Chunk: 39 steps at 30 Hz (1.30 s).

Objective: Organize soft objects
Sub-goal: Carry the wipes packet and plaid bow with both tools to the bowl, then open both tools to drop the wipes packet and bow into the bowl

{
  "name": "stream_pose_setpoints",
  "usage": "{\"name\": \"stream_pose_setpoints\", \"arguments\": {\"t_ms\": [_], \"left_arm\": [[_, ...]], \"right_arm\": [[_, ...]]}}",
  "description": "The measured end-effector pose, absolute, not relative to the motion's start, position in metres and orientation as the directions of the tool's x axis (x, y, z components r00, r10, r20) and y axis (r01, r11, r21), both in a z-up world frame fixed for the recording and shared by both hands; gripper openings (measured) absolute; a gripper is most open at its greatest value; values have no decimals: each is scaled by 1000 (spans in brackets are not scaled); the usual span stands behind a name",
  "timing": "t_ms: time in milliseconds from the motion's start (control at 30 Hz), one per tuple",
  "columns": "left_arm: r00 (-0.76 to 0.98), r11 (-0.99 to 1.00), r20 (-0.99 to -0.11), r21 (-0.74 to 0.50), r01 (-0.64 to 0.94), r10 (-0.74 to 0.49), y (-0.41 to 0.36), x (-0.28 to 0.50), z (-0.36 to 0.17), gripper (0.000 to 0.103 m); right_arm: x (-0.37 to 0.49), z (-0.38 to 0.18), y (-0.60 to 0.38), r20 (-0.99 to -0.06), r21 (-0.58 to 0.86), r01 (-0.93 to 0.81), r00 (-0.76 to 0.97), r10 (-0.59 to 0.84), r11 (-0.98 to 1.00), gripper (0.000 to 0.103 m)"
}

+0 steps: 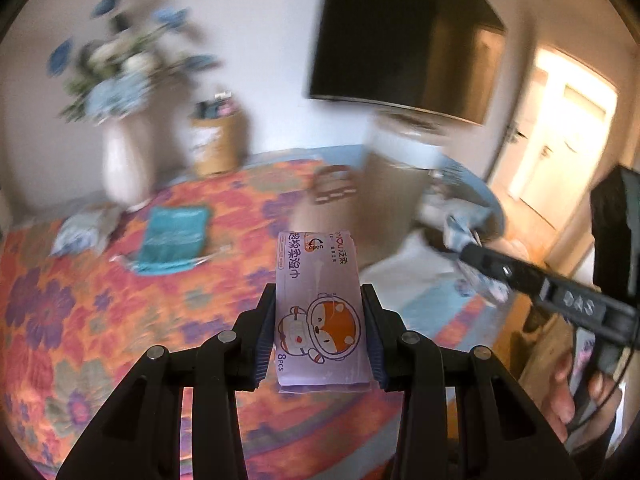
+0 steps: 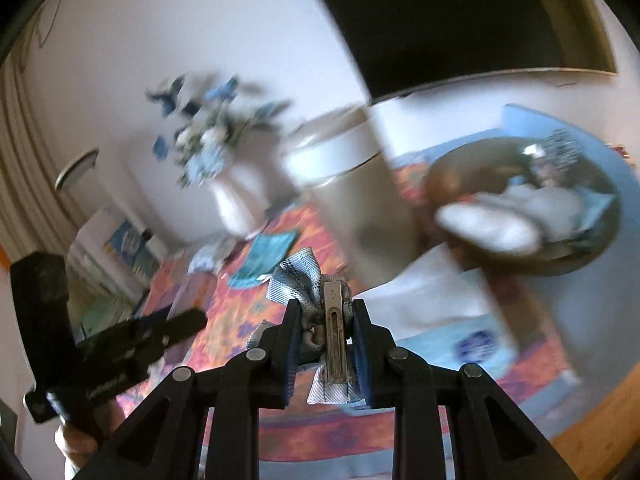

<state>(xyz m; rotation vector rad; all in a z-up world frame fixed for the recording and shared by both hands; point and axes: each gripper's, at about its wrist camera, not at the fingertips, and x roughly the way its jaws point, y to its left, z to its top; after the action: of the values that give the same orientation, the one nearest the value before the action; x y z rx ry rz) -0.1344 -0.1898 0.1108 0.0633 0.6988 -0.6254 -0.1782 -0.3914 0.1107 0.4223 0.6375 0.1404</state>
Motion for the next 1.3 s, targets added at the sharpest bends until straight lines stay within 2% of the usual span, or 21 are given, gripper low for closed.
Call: {"name": "stream_pose_setpoints", "arguments": {"t_ms": [233, 333, 467, 633, 800, 867, 1000, 1067, 1100, 1133, 1167, 1300], "left_arm": [[435, 661, -611, -202, 722, -662, -267, -150, 130, 36], [441, 644, -605, -161, 748, -663, -305, -148, 137, 36], [445, 638, -586, -165, 752, -677, -351, -126, 148, 36], [501, 699, -600, -140, 701, -623, -404, -94, 148, 37], [574, 768, -637, -44, 639, -515, -445, -61, 140, 37], [576, 779, -645, -47, 625, -502, -453, -49, 136, 37], [606, 806, -643, -29, 591, -468, -469, -28, 125, 39], [596, 802, -660, -16, 597, -457, -478, -22, 120, 52], [587, 793, -666, -12, 609, -461, -481, -20, 118, 57], [595, 794, -664, 4, 608, -452, -483, -19, 116, 74], [609, 797, -655, 16, 604, -448, -482, -21, 116, 86], [599, 764, -628, 10, 645, -497, -480, -40, 123, 89]], "right_arm": [[-201, 127, -462, -530, 395, 145, 842, 96, 907, 24], [-200, 127, -490, -521, 420, 188, 851, 66, 888, 24], [-188, 129, -527, -518, 442, 246, 855, 22, 862, 24], [-158, 127, -578, -518, 495, 312, 855, -12, 811, 24], [-100, 117, -620, -543, 548, 311, 838, 47, 777, 24], [-77, 116, -625, -557, 548, 296, 827, 78, 782, 24], [-38, 112, -635, -602, 510, 290, 793, 95, 810, 32], [-28, 107, -641, -603, 520, 284, 790, 111, 806, 51], [-27, 105, -643, -597, 531, 278, 793, 122, 800, 53], [-29, 103, -646, -594, 540, 278, 794, 126, 795, 53], [-33, 102, -647, -592, 544, 281, 796, 124, 791, 53], [-52, 107, -651, -561, 562, 261, 818, 129, 785, 53]]}}
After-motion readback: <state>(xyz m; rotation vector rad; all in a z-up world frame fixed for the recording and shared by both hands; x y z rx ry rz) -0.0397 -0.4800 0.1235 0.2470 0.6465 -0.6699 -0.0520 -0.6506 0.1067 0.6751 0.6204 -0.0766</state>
